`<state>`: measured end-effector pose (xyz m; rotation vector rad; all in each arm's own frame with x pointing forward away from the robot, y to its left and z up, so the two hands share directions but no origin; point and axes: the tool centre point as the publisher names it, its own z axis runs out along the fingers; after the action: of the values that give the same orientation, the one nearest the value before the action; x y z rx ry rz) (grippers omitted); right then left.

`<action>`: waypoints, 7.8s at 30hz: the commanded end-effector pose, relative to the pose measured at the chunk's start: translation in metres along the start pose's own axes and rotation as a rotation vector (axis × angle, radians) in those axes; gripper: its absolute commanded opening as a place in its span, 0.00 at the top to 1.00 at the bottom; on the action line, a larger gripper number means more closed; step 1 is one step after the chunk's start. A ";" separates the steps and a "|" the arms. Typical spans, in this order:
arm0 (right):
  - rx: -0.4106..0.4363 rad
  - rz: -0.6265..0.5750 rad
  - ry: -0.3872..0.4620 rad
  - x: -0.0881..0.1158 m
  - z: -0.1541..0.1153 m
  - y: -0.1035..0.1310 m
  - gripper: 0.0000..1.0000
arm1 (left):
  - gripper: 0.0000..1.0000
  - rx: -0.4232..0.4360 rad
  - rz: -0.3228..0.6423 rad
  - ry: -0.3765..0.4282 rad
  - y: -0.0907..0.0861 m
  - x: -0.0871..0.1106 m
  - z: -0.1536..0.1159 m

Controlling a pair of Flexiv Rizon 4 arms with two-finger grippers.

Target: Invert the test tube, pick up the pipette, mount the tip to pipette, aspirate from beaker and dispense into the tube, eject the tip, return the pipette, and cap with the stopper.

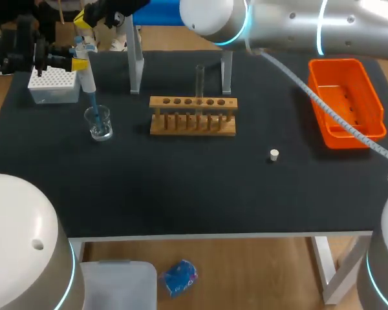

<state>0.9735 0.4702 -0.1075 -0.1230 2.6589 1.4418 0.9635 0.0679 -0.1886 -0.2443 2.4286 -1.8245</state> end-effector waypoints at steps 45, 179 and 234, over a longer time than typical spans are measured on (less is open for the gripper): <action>-0.060 0.014 0.036 0.002 0.023 -0.014 1.00 | 1.00 -0.002 -0.001 -0.003 -0.001 0.001 0.000; -0.129 0.045 -0.003 0.035 -0.215 -0.286 0.00 | 1.00 -0.002 -0.001 -0.003 -0.001 0.001 0.000; -0.129 0.045 -0.003 0.035 -0.215 -0.286 0.00 | 1.00 -0.056 0.057 -0.038 -0.057 0.003 -0.014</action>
<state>0.9611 0.1339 -0.2324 -0.0714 2.5812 1.6258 0.9661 0.0652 -0.1370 -0.2064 2.4317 -1.7311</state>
